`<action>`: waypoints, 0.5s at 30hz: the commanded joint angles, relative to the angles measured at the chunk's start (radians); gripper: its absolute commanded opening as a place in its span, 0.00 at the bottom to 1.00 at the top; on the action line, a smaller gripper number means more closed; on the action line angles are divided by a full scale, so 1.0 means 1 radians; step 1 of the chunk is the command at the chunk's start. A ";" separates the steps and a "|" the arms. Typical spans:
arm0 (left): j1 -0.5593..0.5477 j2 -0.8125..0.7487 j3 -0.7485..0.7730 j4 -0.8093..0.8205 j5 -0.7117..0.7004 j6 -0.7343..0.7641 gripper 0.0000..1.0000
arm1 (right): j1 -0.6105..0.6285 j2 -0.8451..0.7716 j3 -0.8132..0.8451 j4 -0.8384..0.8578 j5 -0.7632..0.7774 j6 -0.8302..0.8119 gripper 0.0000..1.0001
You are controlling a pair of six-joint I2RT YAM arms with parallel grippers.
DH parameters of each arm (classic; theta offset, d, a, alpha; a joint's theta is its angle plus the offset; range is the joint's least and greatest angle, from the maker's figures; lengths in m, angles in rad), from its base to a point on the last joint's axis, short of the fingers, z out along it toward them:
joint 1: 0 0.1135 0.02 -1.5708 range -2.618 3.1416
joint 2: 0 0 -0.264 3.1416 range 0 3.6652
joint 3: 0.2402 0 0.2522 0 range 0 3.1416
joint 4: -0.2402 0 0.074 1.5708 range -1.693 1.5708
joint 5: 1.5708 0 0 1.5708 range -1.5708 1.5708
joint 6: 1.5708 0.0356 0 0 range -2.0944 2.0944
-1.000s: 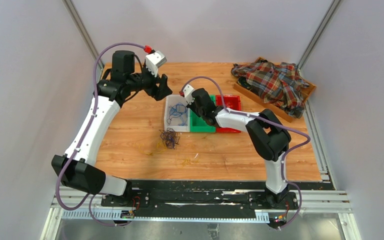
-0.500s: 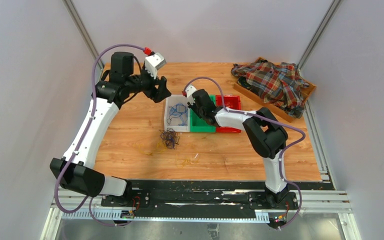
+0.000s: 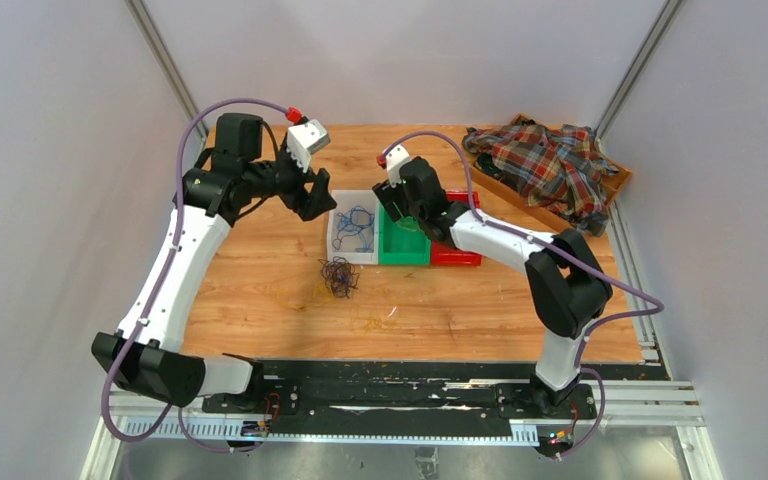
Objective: Untangle the cables
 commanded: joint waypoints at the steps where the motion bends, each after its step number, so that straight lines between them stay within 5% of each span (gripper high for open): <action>1: 0.007 -0.045 -0.008 -0.022 0.008 0.018 0.77 | -0.008 -0.061 -0.041 0.031 -0.008 0.023 0.74; 15: 0.007 -0.060 -0.023 -0.025 0.015 0.020 0.76 | -0.008 -0.076 -0.115 0.036 -0.031 0.035 0.67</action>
